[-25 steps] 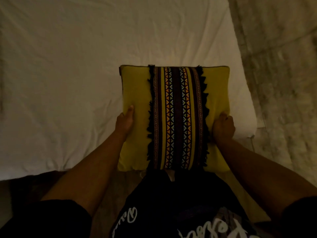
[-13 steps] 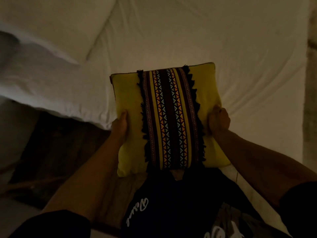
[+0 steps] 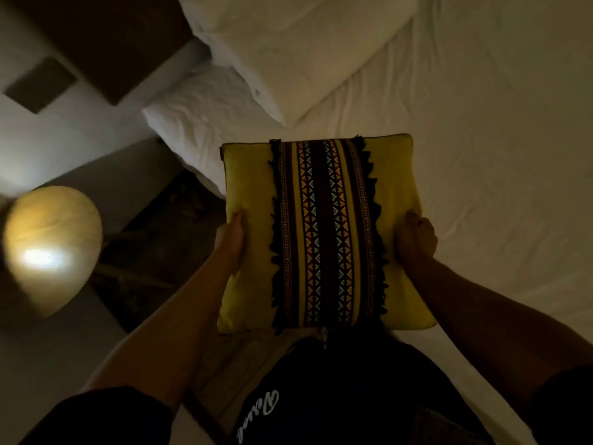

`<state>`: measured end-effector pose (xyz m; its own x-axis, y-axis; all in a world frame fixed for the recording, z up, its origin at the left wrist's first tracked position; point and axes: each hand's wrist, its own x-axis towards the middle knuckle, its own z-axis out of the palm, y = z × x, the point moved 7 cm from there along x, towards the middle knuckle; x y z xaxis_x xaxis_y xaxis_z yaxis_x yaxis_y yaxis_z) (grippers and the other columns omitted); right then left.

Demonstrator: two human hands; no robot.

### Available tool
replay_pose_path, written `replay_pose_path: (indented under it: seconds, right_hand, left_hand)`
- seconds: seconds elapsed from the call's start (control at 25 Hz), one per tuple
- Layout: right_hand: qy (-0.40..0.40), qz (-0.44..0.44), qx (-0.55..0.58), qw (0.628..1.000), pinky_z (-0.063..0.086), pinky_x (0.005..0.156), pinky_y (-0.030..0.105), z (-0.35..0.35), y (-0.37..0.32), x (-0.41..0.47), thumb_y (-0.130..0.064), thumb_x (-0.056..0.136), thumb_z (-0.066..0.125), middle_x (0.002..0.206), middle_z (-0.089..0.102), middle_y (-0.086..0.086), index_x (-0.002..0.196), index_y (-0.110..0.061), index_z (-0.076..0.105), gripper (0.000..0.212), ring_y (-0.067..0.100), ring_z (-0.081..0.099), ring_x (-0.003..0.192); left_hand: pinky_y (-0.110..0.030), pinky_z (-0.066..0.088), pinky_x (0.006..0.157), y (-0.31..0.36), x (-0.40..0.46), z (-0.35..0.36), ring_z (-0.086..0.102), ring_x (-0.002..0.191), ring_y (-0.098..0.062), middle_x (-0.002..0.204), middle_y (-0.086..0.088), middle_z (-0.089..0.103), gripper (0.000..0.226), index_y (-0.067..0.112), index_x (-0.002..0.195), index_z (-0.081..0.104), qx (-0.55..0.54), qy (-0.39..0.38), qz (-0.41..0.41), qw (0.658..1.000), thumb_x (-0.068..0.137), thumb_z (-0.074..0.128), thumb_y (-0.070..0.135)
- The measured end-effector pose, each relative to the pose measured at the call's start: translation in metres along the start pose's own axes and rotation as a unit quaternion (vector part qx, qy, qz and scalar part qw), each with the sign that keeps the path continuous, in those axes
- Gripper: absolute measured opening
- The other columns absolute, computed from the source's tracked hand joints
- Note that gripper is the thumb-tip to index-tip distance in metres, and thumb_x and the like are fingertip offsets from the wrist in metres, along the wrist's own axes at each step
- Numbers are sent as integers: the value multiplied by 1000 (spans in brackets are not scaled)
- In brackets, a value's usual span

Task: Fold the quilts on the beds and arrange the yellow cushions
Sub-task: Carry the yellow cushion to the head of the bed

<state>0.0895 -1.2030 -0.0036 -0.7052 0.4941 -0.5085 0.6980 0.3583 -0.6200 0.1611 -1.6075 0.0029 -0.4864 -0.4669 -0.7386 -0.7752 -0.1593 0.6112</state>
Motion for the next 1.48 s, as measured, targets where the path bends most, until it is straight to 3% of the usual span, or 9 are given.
replay_pose_path:
  seconds: [0.16, 0.44, 0.6, 0.76, 0.92, 1.04, 1.16, 1.32, 1.48]
  right_hand:
    - [-40, -7, -17, 999, 41, 88, 41, 41, -53, 17, -52, 101, 23, 125, 58, 19, 127, -7, 53, 60, 36, 56, 111]
    - [-39, 4, -23, 999, 36, 82, 38, 84, -110, 39, -50, 101, 25, 124, 59, 19, 127, -5, 53, 59, 37, 56, 110]
    - [-12, 24, -17, 999, 41, 93, 44, 108, -140, 47, -50, 101, 25, 126, 58, 20, 128, -6, 53, 59, 38, 54, 114]
    - [50, 59, -2, 997, 39, 84, 40, 129, -171, 51, -50, 101, 24, 123, 60, 20, 125, -6, 53, 58, 38, 56, 110]
    - [99, 89, 38, 990, 35, 79, 37, 141, -196, 54, -50, 100, 25, 120, 60, 18, 124, -7, 53, 57, 36, 56, 107]
    - [124, 105, 65, 985, 35, 78, 36, 145, -214, 59, -48, 101, 26, 117, 60, 17, 122, -6, 54, 55, 33, 56, 102]
    - [136, 123, 95, 978, 36, 77, 37, 145, -230, 73, -48, 101, 26, 116, 61, 16, 119, -6, 55, 54, 28, 51, 91]
    - [123, 142, 151, 971, 37, 82, 39, 149, -256, 101, -51, 99, 27, 124, 58, 17, 126, -9, 52, 56, 36, 55, 110]
    - [118, 138, 185, 966, 35, 83, 37, 162, -299, 134, -52, 99, 29, 128, 56, 16, 131, -11, 50, 57, 35, 53, 115]
  left_hand:
    - [-48, 49, 96, 33, 23, -29, 65, 96, -26, 112, -8, 68, 60, 11, 122, 60, 11, 48, -17, 999, 92, 46, 61]
    - [-49, 51, 93, 88, 73, -45, 66, 100, -29, 115, -9, 68, 65, 13, 127, 58, 11, 50, -38, 998, 88, 49, 64]
    - [-49, 53, 91, 130, 119, -47, 67, 96, -28, 109, -8, 68, 70, 12, 127, 59, 31, 25, -23, 999, 85, 49, 67]
    - [-42, 52, 80, 186, 172, -45, 62, 98, -29, 114, -9, 63, 76, 8, 133, 51, 65, -12, 16, 998, 86, 47, 68]
    - [-54, 50, 95, 240, 225, -38, 60, 109, -33, 129, -13, 60, 100, 12, 137, 49, 112, -29, 62, 991, 68, 39, 84]
    - [-53, 43, 104, 294, 223, -21, 52, 123, -35, 142, -15, 50, 86, 8, 146, 38, 146, -44, 87, 985, 88, 39, 71]
    - [-53, 42, 105, 341, 231, 2, 51, 124, -36, 143, -15, 48, 82, 8, 147, 36, 171, -44, 114, 978, 89, 40, 68]
    - [-52, 49, 99, 397, 252, 32, 59, 114, -34, 134, -14, 57, 107, 9, 140, 46, 200, -45, 158, 966, 65, 45, 85]
    - [-49, 48, 100, 463, 273, 55, 57, 116, -35, 136, -14, 55, 101, 10, 140, 45, 215, -41, 183, 958, 69, 48, 82]
